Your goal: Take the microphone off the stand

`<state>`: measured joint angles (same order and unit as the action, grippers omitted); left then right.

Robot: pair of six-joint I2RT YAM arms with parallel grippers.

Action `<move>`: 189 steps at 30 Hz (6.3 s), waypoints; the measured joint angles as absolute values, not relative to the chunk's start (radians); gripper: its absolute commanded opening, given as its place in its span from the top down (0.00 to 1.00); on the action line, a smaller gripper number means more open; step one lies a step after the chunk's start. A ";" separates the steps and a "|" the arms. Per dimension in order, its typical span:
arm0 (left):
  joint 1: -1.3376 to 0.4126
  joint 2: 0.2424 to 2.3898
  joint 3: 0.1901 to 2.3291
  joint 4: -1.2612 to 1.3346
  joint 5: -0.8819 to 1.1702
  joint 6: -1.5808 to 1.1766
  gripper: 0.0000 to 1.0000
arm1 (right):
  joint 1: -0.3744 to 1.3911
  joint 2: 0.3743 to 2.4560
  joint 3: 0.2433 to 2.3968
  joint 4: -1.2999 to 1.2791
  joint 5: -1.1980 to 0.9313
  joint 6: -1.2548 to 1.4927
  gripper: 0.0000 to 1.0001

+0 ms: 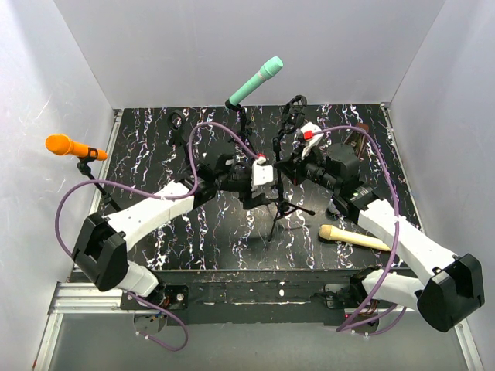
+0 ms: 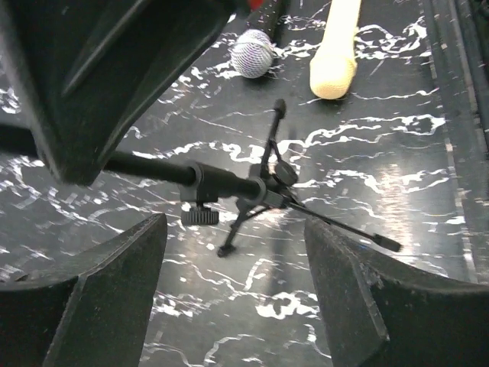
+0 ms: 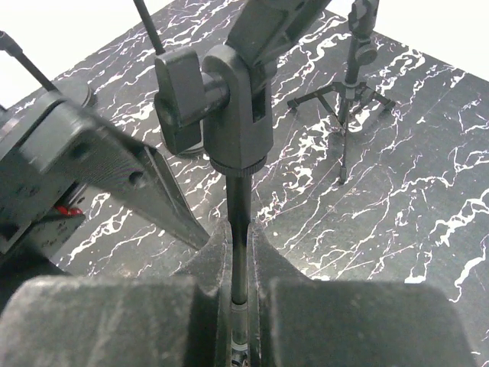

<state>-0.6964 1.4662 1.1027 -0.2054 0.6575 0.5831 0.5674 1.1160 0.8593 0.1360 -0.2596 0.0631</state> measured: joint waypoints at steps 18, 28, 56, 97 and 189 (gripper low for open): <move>-0.731 1.528 1.081 -0.056 0.520 0.710 0.58 | 0.543 1.144 0.883 0.130 -0.244 0.129 0.99; -0.735 1.562 1.082 -0.045 0.543 0.690 0.82 | 0.542 1.145 0.883 0.131 -0.243 0.130 0.99; -0.498 1.976 1.549 -0.488 1.219 -0.041 1.00 | 0.532 1.126 0.866 0.168 -0.334 0.026 0.99; -0.667 1.602 1.072 0.043 0.708 0.747 0.54 | 0.493 1.163 0.962 -0.065 -0.681 -0.189 0.99; -0.689 1.603 1.121 -0.271 0.749 1.166 1.00 | 0.493 1.306 1.066 -0.165 -0.832 -0.196 0.98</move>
